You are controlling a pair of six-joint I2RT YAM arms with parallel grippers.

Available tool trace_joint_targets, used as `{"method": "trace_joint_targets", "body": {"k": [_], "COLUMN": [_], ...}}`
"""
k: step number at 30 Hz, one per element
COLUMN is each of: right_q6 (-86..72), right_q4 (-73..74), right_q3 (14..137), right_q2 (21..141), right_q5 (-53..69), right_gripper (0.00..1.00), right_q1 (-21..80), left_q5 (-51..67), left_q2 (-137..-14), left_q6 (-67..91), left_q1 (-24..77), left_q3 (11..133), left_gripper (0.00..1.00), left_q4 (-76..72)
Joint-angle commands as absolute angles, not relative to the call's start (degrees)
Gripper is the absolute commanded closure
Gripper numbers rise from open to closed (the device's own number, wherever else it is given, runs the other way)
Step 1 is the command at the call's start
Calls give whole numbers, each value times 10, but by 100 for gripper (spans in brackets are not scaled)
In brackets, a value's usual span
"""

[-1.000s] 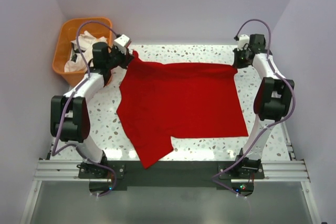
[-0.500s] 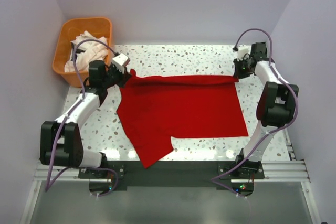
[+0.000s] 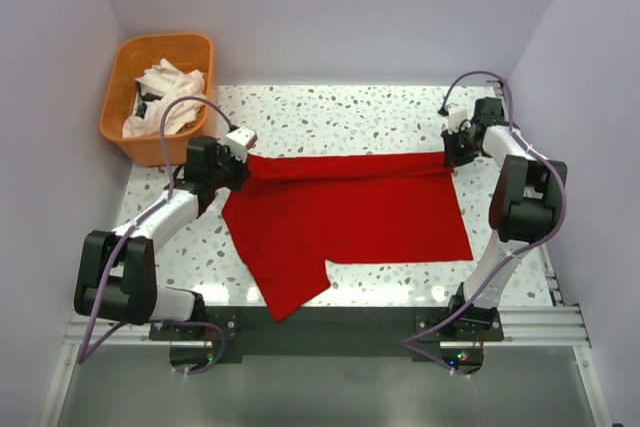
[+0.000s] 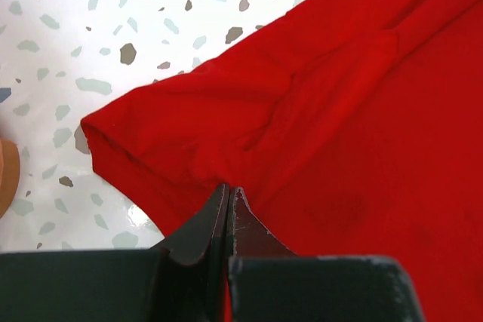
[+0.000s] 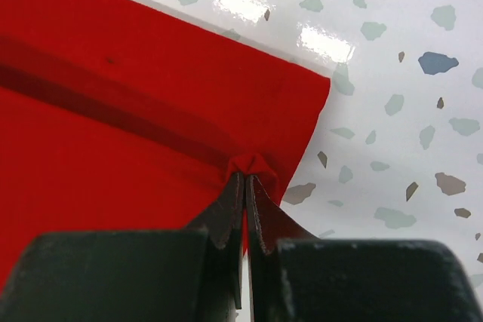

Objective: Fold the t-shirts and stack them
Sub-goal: Fold the tshirt

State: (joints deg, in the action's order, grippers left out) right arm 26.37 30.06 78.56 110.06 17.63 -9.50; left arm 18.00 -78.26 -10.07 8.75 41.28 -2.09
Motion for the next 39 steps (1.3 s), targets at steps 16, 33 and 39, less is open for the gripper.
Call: {"method": "trace_joint_targets", "body": {"k": [16,33,39], "right_q6": [334,417,427], "right_q4": [341,468,506], "right_q3": [795,888,944], "right_q2": [1052,1068,1138], "right_q5": [205,221,226], "right_gripper": [100,39,44], "right_q1": [-105,-100,-84], "left_q5": [207,382,395], "left_q2": [-791,-862,-997], "left_q6": [-204,-395,-348], "left_q1": [78,79,82], "left_q3": [476,605,720], "left_gripper": [100,47,44], "left_q4": [62,262,309]}}
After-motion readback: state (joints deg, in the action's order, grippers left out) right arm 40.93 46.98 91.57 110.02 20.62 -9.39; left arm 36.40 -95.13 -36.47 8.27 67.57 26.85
